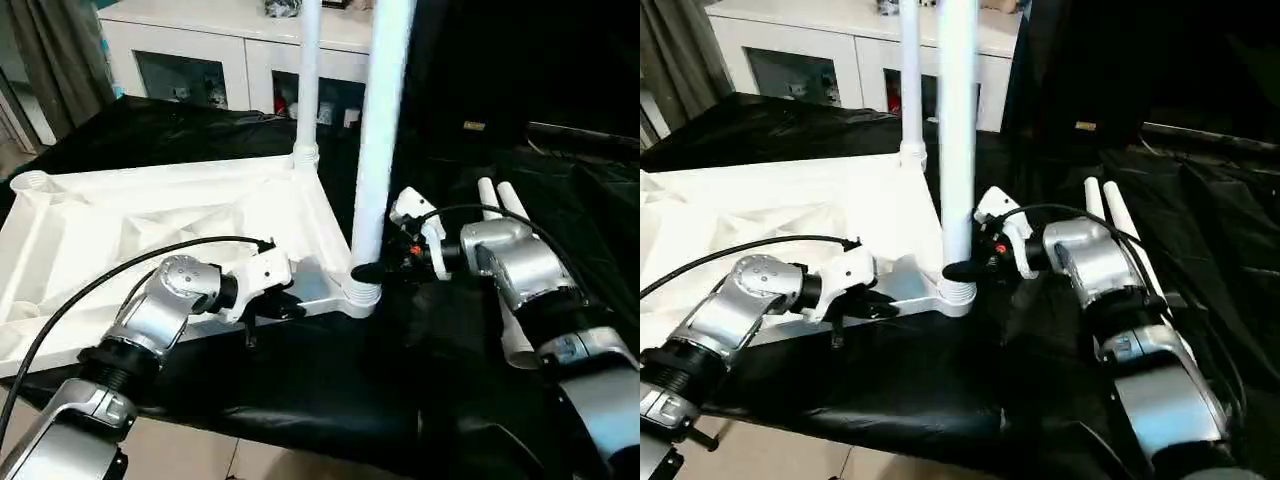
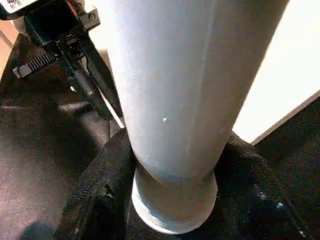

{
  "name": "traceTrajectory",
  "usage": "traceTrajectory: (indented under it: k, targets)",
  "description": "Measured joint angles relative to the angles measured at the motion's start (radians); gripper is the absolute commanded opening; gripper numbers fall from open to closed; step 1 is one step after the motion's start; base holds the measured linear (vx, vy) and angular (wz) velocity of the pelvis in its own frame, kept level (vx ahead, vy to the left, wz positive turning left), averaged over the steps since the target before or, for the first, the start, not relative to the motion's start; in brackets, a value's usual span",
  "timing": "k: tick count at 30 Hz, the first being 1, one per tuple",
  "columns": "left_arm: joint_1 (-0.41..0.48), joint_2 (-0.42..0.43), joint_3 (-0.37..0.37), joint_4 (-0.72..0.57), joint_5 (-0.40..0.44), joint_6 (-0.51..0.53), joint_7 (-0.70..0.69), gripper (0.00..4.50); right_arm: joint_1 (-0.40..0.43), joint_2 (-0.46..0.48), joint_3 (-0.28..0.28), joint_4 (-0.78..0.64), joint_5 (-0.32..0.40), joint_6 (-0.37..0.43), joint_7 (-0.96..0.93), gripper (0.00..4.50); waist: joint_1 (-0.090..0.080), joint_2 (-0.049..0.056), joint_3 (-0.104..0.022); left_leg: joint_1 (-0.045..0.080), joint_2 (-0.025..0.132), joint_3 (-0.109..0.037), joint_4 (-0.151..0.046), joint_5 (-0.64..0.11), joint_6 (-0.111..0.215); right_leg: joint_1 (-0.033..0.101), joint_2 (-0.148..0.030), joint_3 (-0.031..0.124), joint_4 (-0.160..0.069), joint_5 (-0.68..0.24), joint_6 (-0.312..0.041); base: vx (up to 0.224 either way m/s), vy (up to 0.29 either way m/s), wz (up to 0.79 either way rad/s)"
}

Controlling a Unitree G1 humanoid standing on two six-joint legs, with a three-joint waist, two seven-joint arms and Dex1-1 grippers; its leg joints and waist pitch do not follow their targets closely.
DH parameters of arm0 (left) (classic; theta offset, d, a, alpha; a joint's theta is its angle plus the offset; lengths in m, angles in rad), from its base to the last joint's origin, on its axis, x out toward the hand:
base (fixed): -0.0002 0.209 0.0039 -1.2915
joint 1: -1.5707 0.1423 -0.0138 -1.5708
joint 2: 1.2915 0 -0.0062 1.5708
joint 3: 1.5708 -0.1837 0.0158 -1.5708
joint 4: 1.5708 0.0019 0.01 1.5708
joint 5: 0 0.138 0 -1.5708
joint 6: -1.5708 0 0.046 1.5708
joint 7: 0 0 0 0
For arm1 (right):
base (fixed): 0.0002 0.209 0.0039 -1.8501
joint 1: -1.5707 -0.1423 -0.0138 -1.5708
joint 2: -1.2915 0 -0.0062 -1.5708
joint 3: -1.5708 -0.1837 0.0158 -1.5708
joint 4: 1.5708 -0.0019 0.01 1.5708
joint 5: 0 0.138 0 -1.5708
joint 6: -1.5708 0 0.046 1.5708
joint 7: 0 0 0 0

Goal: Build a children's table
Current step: Insert table leg to table base

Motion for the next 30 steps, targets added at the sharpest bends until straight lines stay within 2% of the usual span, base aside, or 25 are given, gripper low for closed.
traceTrajectory:
  k: [2, 7, 10, 17, 30]
  targets:
    - [0.000, 0.000, 0.000, 0.000, 0.000, 0.001, -0.001, 0.00, 0.001, 0.003, -0.002, 0.006, 0.001, -0.009, -0.005, 1.95, 0.000, 0.000, 0.000, 0.000, 0.000, 0.000, 0.001, 0.000, 0.000, 0.000, 0.000, 0.000, 0.001, 0.000, 0.000, 0.000, 0.000, 0.00]
    - [0.000, 0.001, 0.000, -0.001, 0.000, 0.009, -0.003, 0.00, 0.027, 0.037, -0.062, 0.038, 0.041, -0.022, -0.054, 1.94, 0.000, 0.000, 0.000, 0.000, 0.000, 0.000, 0.002, 0.000, 0.000, 0.000, 0.000, 0.000, 0.001, 0.000, 0.000, 0.000, 0.000, 0.00]
    - [0.000, 0.000, 0.001, -0.003, 0.000, 0.014, -0.004, 0.00, 0.035, 0.040, -0.078, 0.045, 0.059, -0.018, -0.064, 1.94, 0.002, 0.000, 0.000, 0.000, 0.001, 0.000, 0.002, 0.000, 0.000, 0.000, 0.000, 0.000, 0.001, 0.000, 0.000, 0.000, 0.000, 0.00]
    - [0.000, -0.006, -0.005, -0.007, -0.001, 0.017, -0.012, 0.00, 0.126, 0.037, -0.151, -0.007, 0.128, -0.015, -0.075, 1.93, 0.009, 0.001, 0.000, 0.000, 0.001, 0.000, 0.003, 0.000, 0.000, 0.001, 0.000, 0.000, 0.002, 0.000, 0.000, 0.000, 0.000, 0.00]
    - [0.000, -0.020, -0.007, -0.006, 0.005, 0.009, -0.004, 0.00, 0.242, 0.034, -0.198, -0.147, 0.176, -0.011, -0.136, 1.93, 0.019, 0.003, 0.001, -0.002, 0.001, 0.000, 0.005, 0.000, 0.000, 0.001, 0.000, 0.000, 0.002, 0.000, 0.000, 0.000, 0.000, 0.00]
